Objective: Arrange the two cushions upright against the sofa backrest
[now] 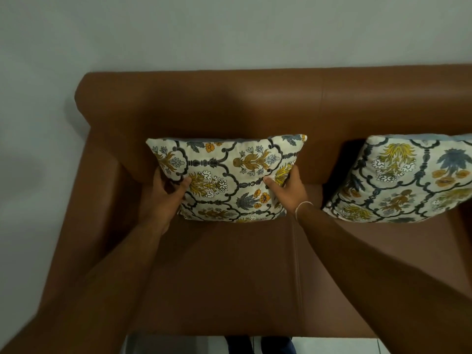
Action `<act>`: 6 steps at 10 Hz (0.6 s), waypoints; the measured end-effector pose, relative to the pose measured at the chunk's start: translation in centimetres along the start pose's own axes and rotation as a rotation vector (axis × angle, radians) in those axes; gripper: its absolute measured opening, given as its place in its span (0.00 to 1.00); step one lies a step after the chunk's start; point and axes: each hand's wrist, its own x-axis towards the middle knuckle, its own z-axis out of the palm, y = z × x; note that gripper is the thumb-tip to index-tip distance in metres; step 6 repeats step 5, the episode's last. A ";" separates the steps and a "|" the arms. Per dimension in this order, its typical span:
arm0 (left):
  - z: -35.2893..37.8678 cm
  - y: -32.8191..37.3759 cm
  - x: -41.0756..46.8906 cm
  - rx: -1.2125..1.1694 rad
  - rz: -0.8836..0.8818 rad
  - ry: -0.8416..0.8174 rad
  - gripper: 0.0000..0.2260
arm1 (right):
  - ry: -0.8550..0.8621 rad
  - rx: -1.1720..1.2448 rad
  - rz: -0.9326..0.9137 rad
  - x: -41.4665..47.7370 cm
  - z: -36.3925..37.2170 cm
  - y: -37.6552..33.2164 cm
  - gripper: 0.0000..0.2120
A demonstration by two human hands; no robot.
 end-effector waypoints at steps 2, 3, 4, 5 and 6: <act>3.4 -1.0 -9.5 0.796 0.161 0.284 0.54 | 0.202 -0.377 0.170 -6.0 -2.5 -1.7 0.57; 5.9 0.5 -14.7 0.769 0.279 0.089 0.49 | 0.237 -0.561 0.083 -10.3 -5.3 -3.3 0.54; 8.3 4.9 -17.8 0.805 0.463 0.032 0.43 | 0.241 -0.751 -0.081 -12.9 -9.5 -6.8 0.49; 10.5 9.7 -19.8 0.855 0.652 0.046 0.38 | 0.272 -0.835 -0.263 -13.9 -12.5 -10.3 0.47; 10.5 9.7 -19.8 0.855 0.652 0.046 0.38 | 0.272 -0.835 -0.263 -13.9 -12.5 -10.3 0.47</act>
